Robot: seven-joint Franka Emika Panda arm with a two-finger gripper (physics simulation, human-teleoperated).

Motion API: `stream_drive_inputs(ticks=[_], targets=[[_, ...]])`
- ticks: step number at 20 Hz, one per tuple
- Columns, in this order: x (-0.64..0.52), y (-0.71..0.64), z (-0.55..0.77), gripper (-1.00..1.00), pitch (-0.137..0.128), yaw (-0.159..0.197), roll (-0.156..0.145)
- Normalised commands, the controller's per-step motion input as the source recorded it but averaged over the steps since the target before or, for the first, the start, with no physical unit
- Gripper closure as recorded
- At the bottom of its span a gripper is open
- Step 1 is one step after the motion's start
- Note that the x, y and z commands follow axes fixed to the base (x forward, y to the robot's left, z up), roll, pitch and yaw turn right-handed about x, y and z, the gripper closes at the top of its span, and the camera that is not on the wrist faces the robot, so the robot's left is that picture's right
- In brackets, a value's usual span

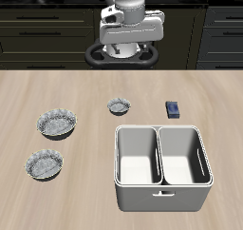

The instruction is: Stack the smallest bowl on the largest bowl

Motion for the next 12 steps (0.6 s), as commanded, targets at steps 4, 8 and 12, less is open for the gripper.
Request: stream_drive_inputs(ticks=[4,8,12], targets=[[0.02,-0.03,-0.25,-1.0,-0.011,0.016,0.006],[0.02,-0.11,-0.34,-1.0,-0.03,0.033,-0.046],[-0.01,-0.01,-0.44,-1.0,-0.002,0.03,-0.025]])
